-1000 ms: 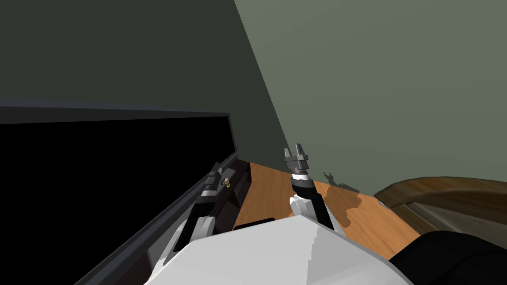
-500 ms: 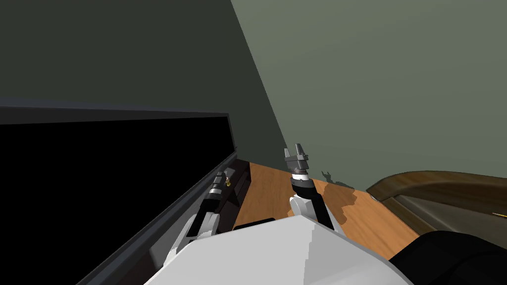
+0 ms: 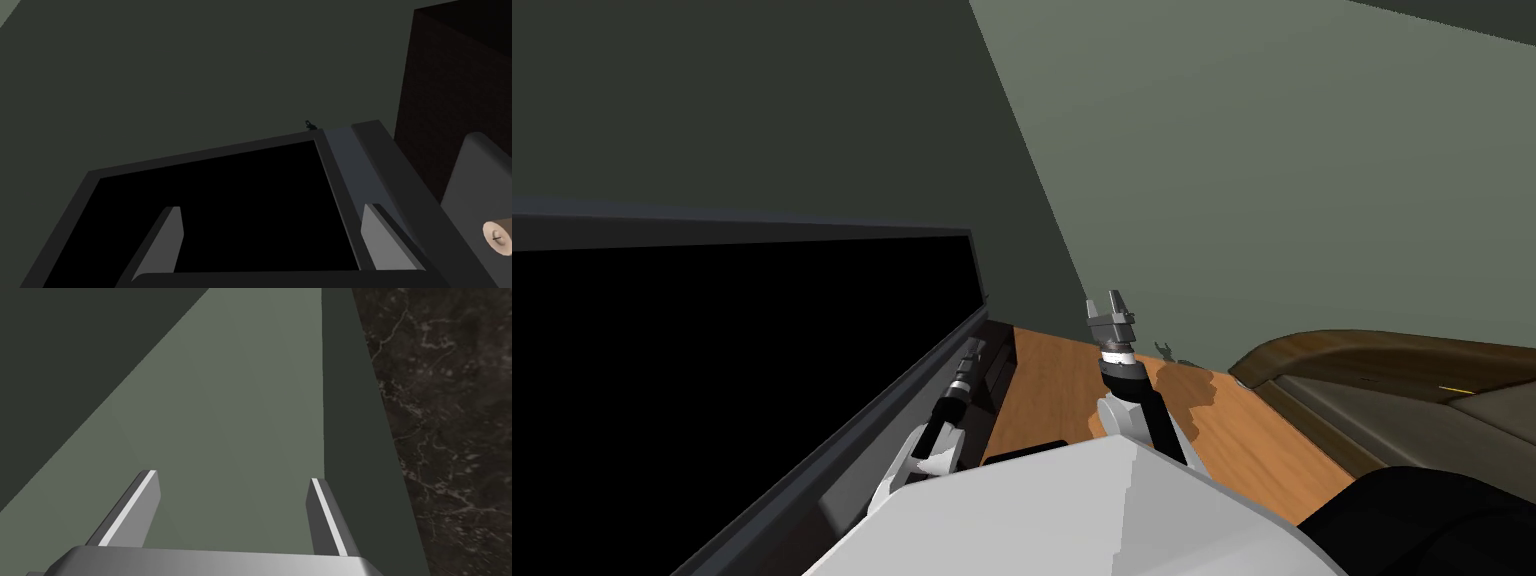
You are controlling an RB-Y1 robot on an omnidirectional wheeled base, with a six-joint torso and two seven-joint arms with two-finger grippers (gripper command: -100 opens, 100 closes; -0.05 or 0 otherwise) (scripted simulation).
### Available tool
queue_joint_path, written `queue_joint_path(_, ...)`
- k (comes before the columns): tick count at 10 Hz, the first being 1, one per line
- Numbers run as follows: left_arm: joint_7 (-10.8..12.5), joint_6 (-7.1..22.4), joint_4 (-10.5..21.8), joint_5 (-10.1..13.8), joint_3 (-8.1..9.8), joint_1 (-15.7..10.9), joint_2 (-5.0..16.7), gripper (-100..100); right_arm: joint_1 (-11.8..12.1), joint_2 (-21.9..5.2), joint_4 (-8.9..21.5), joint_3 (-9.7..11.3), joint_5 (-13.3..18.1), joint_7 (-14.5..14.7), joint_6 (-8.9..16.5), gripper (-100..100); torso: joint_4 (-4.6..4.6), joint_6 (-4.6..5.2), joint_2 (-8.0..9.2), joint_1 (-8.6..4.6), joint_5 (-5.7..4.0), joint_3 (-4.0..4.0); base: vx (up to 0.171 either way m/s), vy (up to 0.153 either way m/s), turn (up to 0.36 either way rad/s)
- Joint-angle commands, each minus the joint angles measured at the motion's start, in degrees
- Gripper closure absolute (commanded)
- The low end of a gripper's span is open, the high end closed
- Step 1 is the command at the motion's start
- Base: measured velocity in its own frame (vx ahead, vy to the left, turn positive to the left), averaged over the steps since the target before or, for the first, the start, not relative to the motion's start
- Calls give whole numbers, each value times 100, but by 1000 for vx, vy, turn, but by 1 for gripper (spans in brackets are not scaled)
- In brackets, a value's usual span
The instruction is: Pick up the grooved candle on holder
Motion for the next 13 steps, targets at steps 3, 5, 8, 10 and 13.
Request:
queue_joint_path(3, 129, 364, 602, -57, -126, -247, 113, -100, 0, 0, 0, 0, 0, 0, 0, 0, -2, 1, -7, 0, 0, -5, -31, 28, -97)
queue_joint_path(5, 159, 564, 895, -82, -171, -352, 206, -100, 0, 0, 0, 0, 0, 0, 0, 0, -2, 2, -7, 3, 1, -4, -25, 36, -141)
queue_joint_path(8, 161, 728, 1226, -94, -186, -427, 332, -100, 0, 0, 0, 0, 0, 0, 0, 0, -5, 0, -21, 2, 0, -12, 7, 27, -130)
queue_joint_path(10, 141, 863, 1519, -94, -176, -478, 488, -100, 1, 0, 0, 0, 0, 0, 0, 0, -6, 1, -26, -4, -1, -15, 23, 14, -146)
queue_joint_path(13, 82, 1028, 1932, -81, -135, -522, 767, -100, 1, 0, 0, 0, 0, 0, 0, 0, -8, 0, -37, 7, 1, -21, 44, 36, -176)
